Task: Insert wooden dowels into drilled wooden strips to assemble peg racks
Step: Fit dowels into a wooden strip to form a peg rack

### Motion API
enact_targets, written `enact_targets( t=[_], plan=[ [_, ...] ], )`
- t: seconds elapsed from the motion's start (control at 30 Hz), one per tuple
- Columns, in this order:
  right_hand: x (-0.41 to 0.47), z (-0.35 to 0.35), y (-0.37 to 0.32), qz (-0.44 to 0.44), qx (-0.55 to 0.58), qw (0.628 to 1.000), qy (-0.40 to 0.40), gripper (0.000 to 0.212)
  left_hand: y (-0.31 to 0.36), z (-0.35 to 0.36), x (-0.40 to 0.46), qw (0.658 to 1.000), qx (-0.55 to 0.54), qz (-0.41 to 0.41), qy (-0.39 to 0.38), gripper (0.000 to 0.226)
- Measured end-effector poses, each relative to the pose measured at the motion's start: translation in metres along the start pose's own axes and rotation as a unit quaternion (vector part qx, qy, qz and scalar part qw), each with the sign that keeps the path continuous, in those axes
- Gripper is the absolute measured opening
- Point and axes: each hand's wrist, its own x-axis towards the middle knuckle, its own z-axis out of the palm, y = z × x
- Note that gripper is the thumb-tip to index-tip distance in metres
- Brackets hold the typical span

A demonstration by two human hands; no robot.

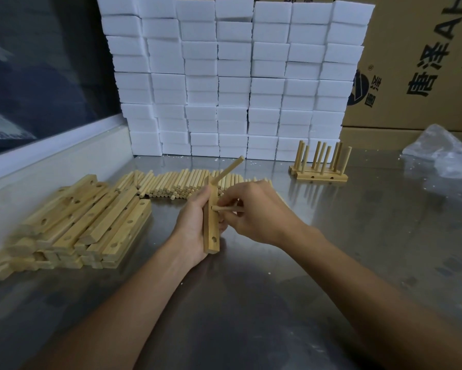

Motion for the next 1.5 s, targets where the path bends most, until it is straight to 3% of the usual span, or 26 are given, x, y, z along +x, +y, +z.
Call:
enact_targets(
  t=[0.17, 0.37, 0.67, 0.8, 1.0, 1.5],
  plan=[
    [0.004, -0.011, -0.003, -0.019, -0.145, 0.988, -0.048, 0.013, -0.003, 0.004, -0.002, 1.0, 0.012, 0.019, -0.006, 0.018],
    [0.005, -0.016, -0.012, -0.071, -0.257, 0.963, -0.039, 0.012, -0.005, 0.011, -0.004, 0.999, 0.024, 0.038, 0.011, 0.021],
    [0.003, -0.011, -0.007, -0.035, -0.221, 0.974, -0.04, 0.01, -0.006, 0.017, -0.004, 0.996, 0.03, 0.069, 0.044, 0.011],
    [0.001, -0.004, -0.002, -0.004, -0.207, 0.978, -0.025, 0.02, -0.009, 0.018, -0.003, 0.994, 0.057, 0.082, 0.05, 0.013],
    [0.003, -0.009, 0.002, -0.041, -0.133, 0.989, -0.054, 0.012, -0.002, 0.015, -0.006, 0.997, 0.041, 0.063, 0.03, 0.008],
    [0.002, -0.005, 0.0, 0.023, -0.11, 0.994, 0.005, 0.009, -0.003, 0.019, -0.007, 0.993, 0.062, 0.096, 0.036, 0.009]
  ],
)
